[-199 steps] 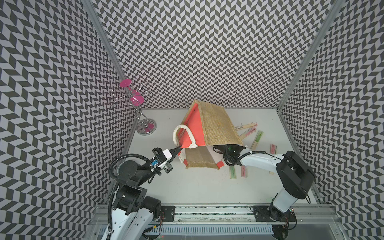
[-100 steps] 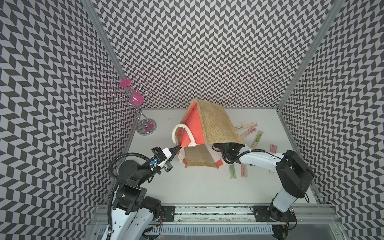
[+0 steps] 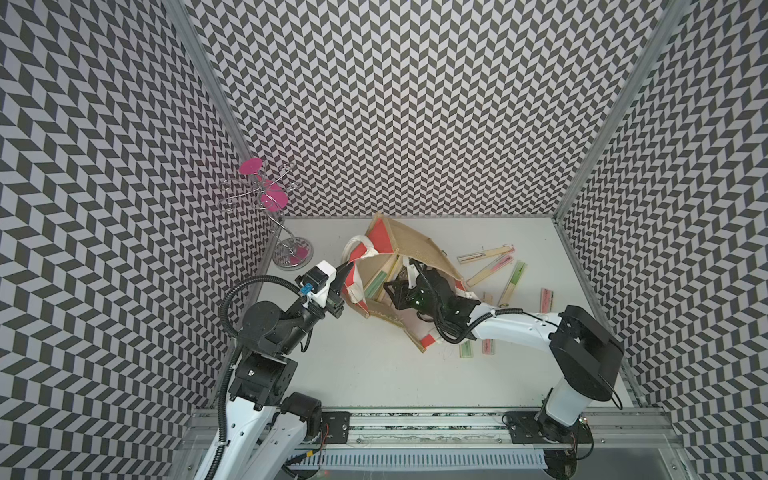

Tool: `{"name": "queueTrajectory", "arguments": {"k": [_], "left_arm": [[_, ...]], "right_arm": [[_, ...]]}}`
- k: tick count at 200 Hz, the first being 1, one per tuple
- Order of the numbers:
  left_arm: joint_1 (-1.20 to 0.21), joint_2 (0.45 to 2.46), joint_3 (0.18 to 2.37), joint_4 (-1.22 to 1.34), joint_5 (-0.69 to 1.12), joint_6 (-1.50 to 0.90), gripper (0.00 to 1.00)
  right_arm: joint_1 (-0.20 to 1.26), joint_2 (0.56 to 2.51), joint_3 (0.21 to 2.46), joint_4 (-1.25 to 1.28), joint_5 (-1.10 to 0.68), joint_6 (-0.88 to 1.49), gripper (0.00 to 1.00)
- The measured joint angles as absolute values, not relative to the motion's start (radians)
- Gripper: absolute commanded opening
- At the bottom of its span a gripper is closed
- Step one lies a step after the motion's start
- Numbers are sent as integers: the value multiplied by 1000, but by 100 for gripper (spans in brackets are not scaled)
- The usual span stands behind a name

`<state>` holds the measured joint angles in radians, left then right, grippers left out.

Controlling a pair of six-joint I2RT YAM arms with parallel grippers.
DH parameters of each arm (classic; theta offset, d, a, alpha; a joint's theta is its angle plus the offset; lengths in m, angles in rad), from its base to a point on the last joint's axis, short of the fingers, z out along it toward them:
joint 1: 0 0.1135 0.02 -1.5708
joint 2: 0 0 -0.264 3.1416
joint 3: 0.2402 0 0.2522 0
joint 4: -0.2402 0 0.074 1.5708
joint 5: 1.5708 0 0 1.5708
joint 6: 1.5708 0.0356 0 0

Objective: Take out the folding fans from the tote bags
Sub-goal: Pick up the folding fan from the canvas bag.

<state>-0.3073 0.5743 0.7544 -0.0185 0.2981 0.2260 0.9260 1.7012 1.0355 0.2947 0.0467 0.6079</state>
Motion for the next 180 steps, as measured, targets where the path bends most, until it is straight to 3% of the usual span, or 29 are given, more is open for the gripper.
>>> {"name": "queueTrajectory", "arguments": {"k": [180], "left_arm": [[-307, 784, 839, -71, 23, 132, 0]], "right_arm": [[966, 1280, 1000, 90, -48, 411, 4]]}}
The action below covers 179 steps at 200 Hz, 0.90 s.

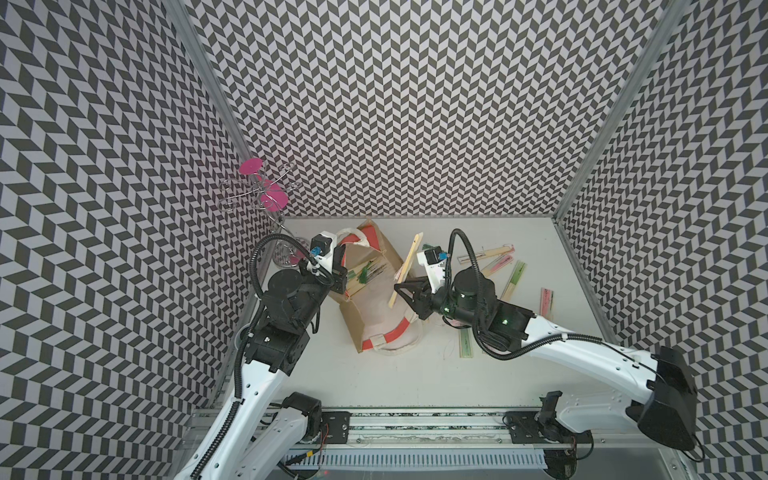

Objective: Take out the folding fans from the tote bags
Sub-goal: Pick up the folding fan from the canvas bag.

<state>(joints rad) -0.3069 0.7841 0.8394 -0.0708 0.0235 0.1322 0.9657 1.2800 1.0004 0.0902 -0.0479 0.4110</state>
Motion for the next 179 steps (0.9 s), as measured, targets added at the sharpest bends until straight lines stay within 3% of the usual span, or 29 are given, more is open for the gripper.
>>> {"name": "queueTrajectory", "arguments": {"k": [47, 85, 125, 179], "left_arm": [[-307, 810, 869, -110, -12, 118, 0], [-307, 789, 869, -136, -34, 119, 0], [-307, 772, 869, -144, -38, 118, 0], [-307, 772, 869, -144, -38, 118, 0]], "right_arm": [[949, 1215, 1017, 4, 15, 399, 4], [810, 1246, 1149, -163, 29, 399, 3], [669, 1464, 1316, -360, 27, 356, 0], [659, 1810, 1446, -598, 99, 289, 0]]}}
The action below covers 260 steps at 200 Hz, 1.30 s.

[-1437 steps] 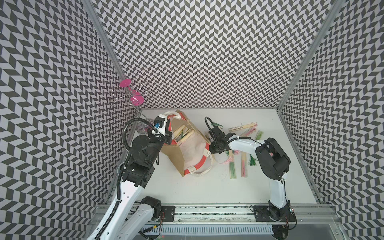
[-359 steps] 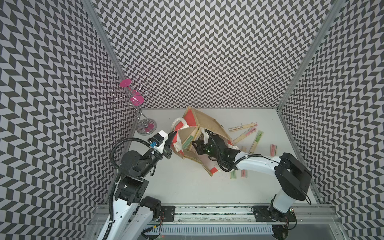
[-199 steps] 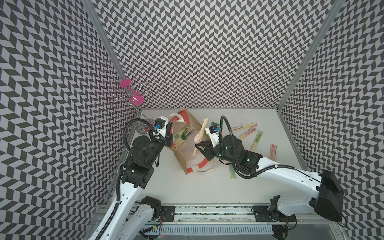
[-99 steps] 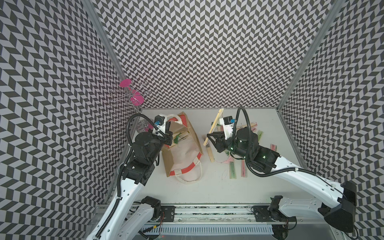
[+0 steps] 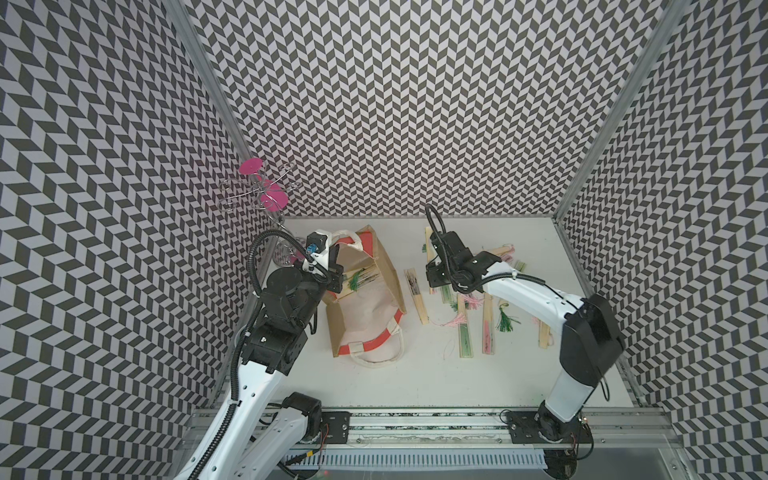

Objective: Take out the folding fans from the tote bags
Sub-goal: Pick up the folding fan from the canvas bag, then place the folding fan at the center of the board.

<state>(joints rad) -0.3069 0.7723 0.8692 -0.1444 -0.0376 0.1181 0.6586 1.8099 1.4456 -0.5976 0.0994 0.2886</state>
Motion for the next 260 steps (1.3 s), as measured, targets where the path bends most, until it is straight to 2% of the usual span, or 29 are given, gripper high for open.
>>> {"name": "queueTrajectory", "arguments": {"k": [55, 110, 130, 195, 226, 260], "left_arm": [[-307, 766, 869, -144, -37, 119, 0], [-307, 761, 869, -144, -37, 119, 0], [-307, 759, 869, -144, -36, 119, 0], [-307, 742, 860, -142, -19, 123, 0], [-307, 733, 858, -141, -9, 137, 0], [-307, 720, 844, -137, -2, 149, 0]], "right_arm": [[645, 2069, 1674, -706, 122, 253, 0], [606, 2188, 1763, -749, 96, 254, 0], [598, 2215, 1797, -759, 92, 250, 7], [591, 2264, 1825, -766, 91, 239, 38], [591, 2265, 1825, -767, 81, 234, 45], [591, 2246, 1813, -768, 73, 238, 46]]}}
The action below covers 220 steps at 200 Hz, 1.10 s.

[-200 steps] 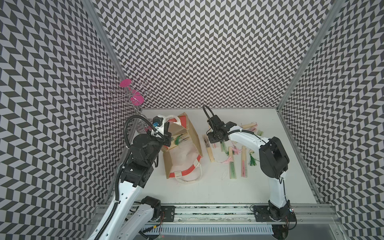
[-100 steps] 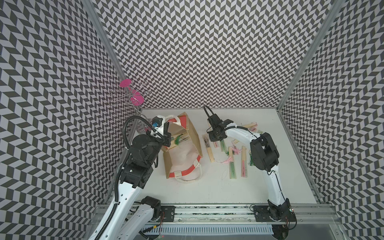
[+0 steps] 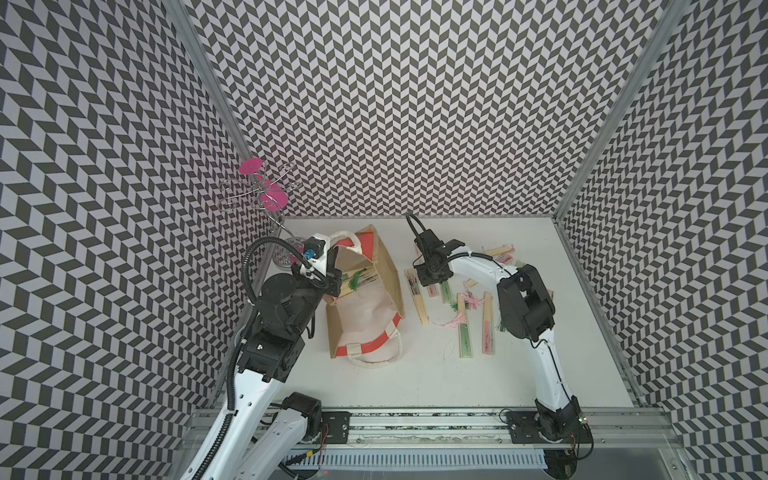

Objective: Take out the folding fans from the tote bags
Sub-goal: Place the folding fan at the center of the board.

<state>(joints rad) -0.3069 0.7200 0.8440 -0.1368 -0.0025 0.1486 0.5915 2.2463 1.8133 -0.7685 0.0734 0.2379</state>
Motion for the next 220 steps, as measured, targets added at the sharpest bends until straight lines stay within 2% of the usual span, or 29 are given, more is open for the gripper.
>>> {"name": "queueTrajectory", "arguments": {"k": [39, 102, 137, 175, 220], "left_arm": [[-307, 726, 843, -136, -5, 156, 0], [-307, 777, 852, -125, -6, 155, 0], [-307, 814, 868, -125, -6, 139, 0], [-307, 829, 868, -125, -6, 124, 0], [-307, 849, 870, -125, -12, 110, 0]], "right_arm": [[591, 2036, 1665, -726, 49, 265, 45], [604, 1380, 1221, -405, -90, 318, 44], [692, 1091, 1036, -274, -84, 316, 47], [796, 948, 1020, -253, -31, 299, 46], [968, 932, 1054, -265, 57, 295, 46]]}}
